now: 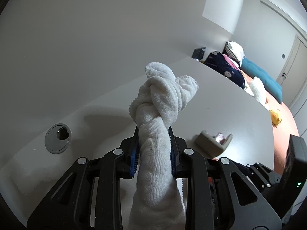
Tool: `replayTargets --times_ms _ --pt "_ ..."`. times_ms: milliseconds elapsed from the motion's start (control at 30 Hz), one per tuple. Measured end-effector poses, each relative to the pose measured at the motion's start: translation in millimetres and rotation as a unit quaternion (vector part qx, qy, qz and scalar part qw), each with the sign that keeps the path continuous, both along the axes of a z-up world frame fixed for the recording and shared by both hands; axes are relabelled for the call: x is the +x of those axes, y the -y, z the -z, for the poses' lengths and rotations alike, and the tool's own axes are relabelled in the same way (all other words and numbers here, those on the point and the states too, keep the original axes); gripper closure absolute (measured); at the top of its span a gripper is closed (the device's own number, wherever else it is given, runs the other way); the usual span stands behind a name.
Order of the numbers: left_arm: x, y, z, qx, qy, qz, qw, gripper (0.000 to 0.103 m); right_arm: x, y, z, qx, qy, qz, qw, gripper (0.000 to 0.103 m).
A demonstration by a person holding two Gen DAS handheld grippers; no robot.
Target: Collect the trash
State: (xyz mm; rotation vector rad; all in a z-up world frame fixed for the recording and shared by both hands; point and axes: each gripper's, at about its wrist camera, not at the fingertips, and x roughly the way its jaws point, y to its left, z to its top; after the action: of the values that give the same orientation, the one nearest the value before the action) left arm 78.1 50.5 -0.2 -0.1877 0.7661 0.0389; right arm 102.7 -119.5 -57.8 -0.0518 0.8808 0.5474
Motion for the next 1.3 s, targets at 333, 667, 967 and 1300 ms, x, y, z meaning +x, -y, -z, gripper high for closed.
replayTargets --times_ms 333,667,967,1300 --pt "-12.8 38.0 1.2 0.012 -0.001 0.031 0.9994 0.078 -20.6 39.0 -26.9 0.022 0.012 0.037 0.999 0.032" --pt "-21.5 83.2 -1.6 0.016 0.0 0.063 0.9979 0.078 -39.4 83.8 -45.9 0.039 0.028 0.068 0.997 0.032" --pt "-31.1 122.1 -5.3 0.02 0.004 0.092 0.9955 0.078 -65.4 129.0 -58.1 0.054 0.042 0.106 0.992 0.032" --pt "-41.5 170.5 -5.0 0.026 0.005 0.131 0.991 0.078 -91.4 177.5 -66.8 0.06 0.059 0.145 0.986 0.032"
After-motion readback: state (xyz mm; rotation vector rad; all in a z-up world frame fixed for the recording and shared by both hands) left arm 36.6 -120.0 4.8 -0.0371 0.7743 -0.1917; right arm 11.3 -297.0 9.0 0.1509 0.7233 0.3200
